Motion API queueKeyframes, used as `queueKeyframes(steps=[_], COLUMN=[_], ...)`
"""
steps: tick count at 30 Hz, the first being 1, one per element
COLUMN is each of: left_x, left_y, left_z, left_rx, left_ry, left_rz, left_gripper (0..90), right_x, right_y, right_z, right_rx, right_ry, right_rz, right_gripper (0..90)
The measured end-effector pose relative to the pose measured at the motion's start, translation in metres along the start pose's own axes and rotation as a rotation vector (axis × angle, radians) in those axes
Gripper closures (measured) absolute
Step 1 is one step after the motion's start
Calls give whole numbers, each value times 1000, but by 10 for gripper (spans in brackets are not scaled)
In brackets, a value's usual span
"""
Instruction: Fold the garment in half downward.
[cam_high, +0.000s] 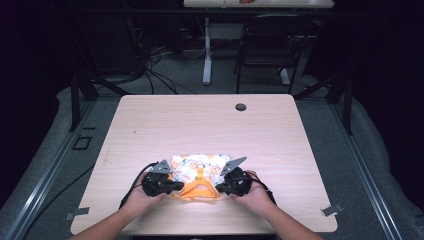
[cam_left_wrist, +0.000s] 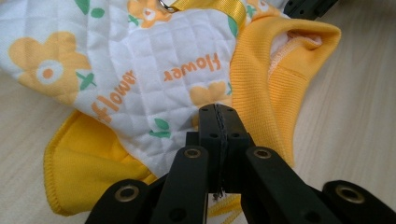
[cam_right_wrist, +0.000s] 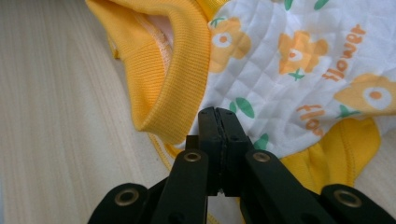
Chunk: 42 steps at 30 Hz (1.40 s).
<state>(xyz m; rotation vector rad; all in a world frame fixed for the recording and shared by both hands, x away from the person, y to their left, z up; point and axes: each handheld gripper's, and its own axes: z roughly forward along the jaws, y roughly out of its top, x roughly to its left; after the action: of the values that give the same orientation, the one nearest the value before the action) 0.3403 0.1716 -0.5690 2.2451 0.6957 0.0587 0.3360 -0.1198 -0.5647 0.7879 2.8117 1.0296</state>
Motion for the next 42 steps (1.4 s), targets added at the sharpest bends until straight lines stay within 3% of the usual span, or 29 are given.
queueKeyframes(steps=[6, 12, 17, 23, 28, 36, 42], left_x=[13, 21, 26, 34, 39, 46, 44], left_y=[4, 7, 14, 16, 21, 23, 26], left_z=[4, 9, 12, 16, 18, 15, 7], left_rx=[-34, -59, -50, -81, -76, -87, -88], left_ry=[14, 22, 55, 64, 89, 87, 91], left_rz=[-43, -80, -59, -93, -78, -107, -95], left_gripper=[898, 898, 897, 898, 897, 893, 883], right_x=[-8, -19, -25, -35, -40, -47, -44], right_y=[5, 9, 14, 18, 22, 26, 27], right_z=[3, 4, 6, 9, 11, 10, 1], right_rx=[-9, -7, -7, -18, -23, -54, -71], right_ry=[-32, -31, -49, -70, -85, -94, -92], right_rz=[18, 37, 39, 58, 72, 101, 101], right_gripper=[900, 900, 900, 900, 898, 890, 885])
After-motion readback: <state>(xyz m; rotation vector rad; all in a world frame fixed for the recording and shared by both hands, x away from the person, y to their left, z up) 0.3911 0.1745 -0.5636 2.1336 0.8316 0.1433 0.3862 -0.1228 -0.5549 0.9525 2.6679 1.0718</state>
